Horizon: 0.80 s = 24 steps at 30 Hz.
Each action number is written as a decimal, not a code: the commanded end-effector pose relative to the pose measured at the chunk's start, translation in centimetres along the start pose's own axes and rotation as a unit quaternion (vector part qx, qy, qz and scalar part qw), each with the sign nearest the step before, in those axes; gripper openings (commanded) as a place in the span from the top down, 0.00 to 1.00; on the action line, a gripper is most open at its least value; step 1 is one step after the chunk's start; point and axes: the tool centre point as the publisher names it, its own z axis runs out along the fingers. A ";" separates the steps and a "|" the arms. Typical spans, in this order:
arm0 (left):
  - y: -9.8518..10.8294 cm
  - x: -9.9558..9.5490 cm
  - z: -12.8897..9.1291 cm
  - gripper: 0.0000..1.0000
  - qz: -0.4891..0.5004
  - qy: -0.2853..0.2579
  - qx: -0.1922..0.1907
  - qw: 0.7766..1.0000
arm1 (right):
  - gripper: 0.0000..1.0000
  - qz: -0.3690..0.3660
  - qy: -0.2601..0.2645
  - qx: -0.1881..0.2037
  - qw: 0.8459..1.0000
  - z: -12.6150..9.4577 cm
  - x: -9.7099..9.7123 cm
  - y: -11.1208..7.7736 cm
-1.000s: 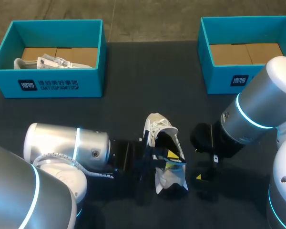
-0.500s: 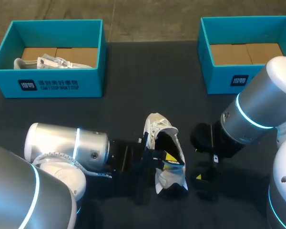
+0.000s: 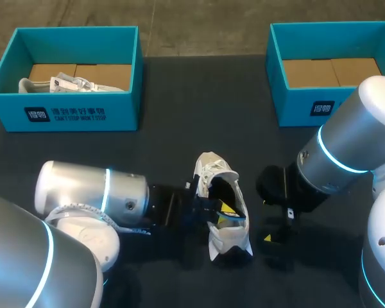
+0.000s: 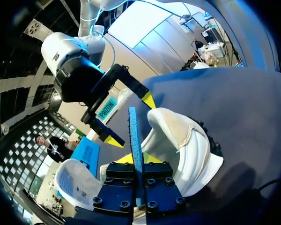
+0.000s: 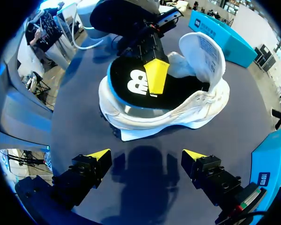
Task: Take the shoe out of the shoebox, open the shoe tongue, remove and reinsert the insole, then place the shoe into the shoebox
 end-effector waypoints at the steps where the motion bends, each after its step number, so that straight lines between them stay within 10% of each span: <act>1: 0.4 -0.1 0.4 1.00 -0.003 0.005 -0.005 1.000 | 0.00 0.001 -0.002 0.001 1.000 0.2 0.1 0.1; 6: 0.0 -0.1 0.1 1.00 -0.007 0.001 0.000 1.000 | 0.00 0.001 -0.002 0.001 1.000 0.2 0.1 0.1; 11: -1.3 -0.3 -0.6 0.59 -0.009 -0.011 0.009 1.000 | 0.00 0.001 -0.002 0.001 1.000 0.2 0.1 0.1; 24: -3.1 -0.4 -1.1 0.74 -0.009 -0.023 0.028 0.999 | 0.00 0.001 -0.002 0.001 1.000 0.2 0.1 0.1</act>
